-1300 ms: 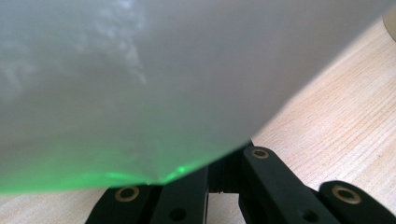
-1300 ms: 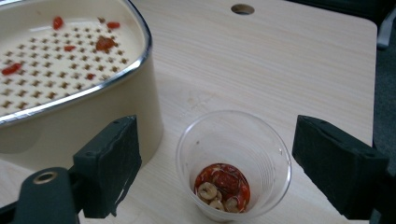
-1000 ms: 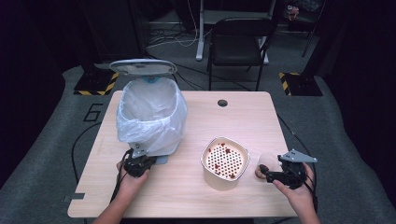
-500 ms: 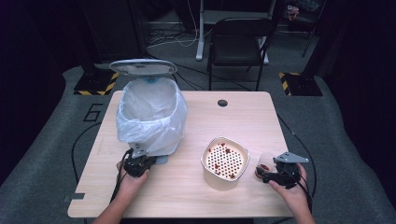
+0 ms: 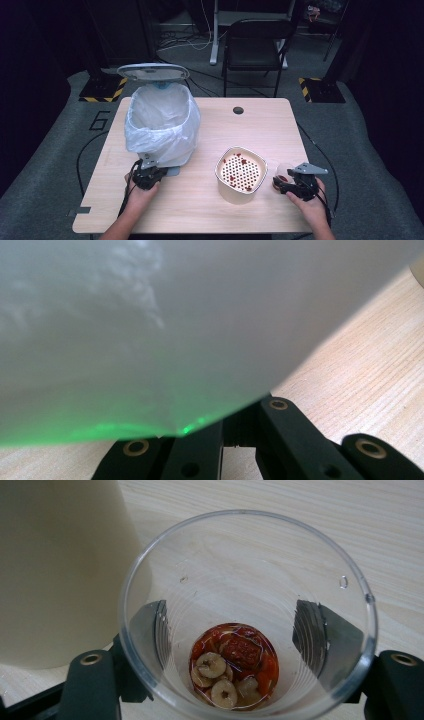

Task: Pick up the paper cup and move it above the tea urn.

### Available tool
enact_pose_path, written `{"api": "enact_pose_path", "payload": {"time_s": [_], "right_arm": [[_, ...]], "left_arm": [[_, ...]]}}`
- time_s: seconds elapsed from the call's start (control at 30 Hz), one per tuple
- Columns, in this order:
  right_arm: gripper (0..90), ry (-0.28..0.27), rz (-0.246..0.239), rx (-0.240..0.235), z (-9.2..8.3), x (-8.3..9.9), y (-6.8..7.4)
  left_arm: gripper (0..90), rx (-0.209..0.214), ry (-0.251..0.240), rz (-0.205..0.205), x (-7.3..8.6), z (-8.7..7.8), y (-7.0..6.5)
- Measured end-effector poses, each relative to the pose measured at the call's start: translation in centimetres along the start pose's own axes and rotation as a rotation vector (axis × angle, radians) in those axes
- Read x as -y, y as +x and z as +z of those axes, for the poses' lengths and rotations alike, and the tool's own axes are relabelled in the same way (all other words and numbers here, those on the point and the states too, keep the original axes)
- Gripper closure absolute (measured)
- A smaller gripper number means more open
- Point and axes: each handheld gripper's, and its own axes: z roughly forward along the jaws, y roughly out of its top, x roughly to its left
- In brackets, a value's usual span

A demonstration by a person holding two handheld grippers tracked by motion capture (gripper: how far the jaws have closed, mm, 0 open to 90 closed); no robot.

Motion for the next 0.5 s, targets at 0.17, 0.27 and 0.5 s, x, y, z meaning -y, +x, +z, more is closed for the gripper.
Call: {"api": "enact_pose_path", "payload": {"time_s": [0.17,0.27,0.5], "right_arm": [[39.2,-0.003,-0.012,0.007,-0.08,-0.09,0.06],[41.8,-0.004,-0.018,0.01,-0.11,-0.14,0.01],[43.3,-0.014,-0.061,0.015,-0.43,-0.62,0.07]], "left_arm": [[90.0,0.001,0.001,0.002,-0.01,0.0,0.02],[90.0,0.002,0.0,0.003,-0.01,0.0,0.03],[90.0,-0.001,0.0,0.0,0.0,0.0,0.01]]}}
